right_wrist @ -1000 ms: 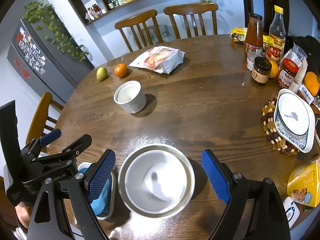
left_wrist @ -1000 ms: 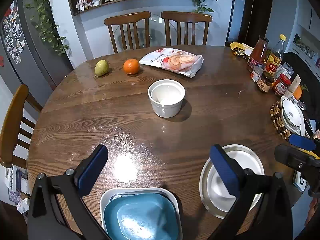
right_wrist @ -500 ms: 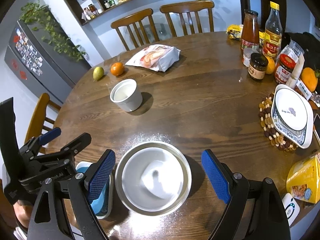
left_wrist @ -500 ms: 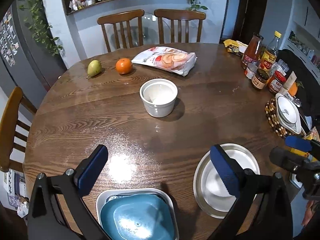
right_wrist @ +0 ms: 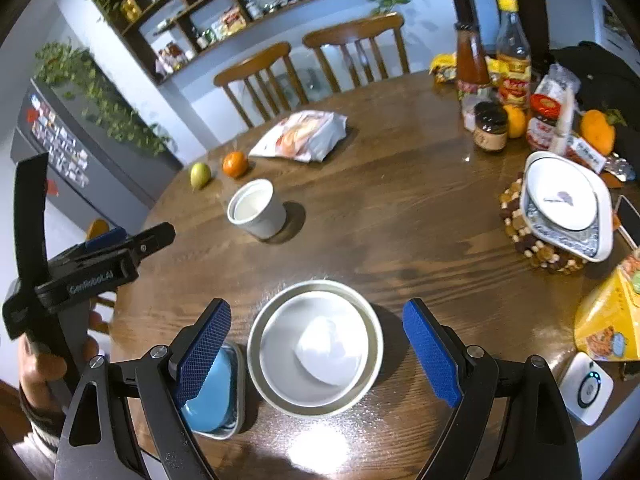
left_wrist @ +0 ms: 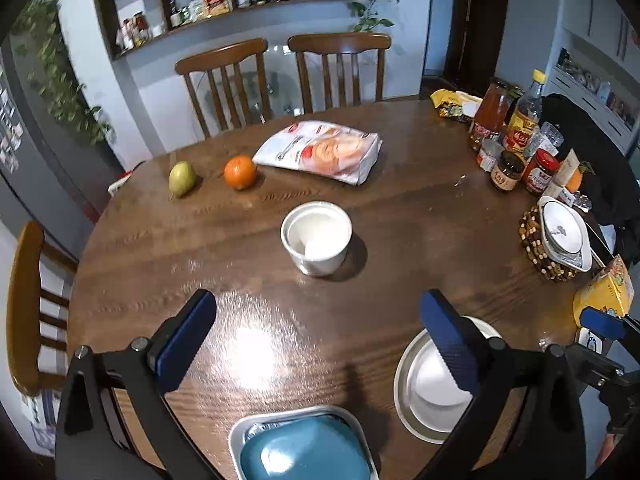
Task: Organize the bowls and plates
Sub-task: 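Move both tools toward the small white ramekin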
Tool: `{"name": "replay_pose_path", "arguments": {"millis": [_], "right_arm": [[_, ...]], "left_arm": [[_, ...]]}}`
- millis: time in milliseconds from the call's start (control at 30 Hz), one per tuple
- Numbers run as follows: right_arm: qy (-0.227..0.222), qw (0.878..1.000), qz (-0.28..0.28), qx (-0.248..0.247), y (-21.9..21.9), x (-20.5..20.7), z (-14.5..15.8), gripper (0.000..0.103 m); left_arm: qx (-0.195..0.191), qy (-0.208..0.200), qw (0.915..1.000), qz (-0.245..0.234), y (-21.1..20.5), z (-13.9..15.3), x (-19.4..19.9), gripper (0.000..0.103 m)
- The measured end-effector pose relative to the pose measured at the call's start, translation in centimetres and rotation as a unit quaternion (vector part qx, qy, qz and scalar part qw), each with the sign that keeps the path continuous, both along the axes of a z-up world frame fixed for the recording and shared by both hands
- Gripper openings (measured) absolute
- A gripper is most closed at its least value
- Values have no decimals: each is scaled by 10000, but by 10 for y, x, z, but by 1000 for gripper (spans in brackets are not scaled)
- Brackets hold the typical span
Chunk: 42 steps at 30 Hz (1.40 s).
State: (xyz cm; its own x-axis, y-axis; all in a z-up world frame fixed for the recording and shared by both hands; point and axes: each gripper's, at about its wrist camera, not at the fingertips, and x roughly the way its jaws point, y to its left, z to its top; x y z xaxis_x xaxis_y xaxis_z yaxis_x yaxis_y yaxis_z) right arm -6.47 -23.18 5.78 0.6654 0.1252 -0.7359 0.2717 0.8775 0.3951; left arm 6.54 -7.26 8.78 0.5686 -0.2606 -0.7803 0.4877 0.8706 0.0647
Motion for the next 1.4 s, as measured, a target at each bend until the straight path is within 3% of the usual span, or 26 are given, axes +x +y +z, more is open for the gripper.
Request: {"name": "replay_pose_path", "arguments": {"millis": [367, 633, 1000, 1400], "right_arm": [[-46, 9990, -445, -21, -11, -11, 17, 88], [-151, 9985, -531, -28, -14, 6, 30, 88], [-291, 9989, -367, 27, -4, 50, 46, 88], [53, 9997, -202, 86, 13, 88, 25, 88]], "left_arm": [[122, 73, 9987, -483, -30, 19, 17, 102], [133, 210, 9970, -733, -37, 15, 30, 102], [-134, 240, 9994, -229, -4, 14, 76, 102], [-371, 832, 9957, 138, 24, -32, 106, 102]]}}
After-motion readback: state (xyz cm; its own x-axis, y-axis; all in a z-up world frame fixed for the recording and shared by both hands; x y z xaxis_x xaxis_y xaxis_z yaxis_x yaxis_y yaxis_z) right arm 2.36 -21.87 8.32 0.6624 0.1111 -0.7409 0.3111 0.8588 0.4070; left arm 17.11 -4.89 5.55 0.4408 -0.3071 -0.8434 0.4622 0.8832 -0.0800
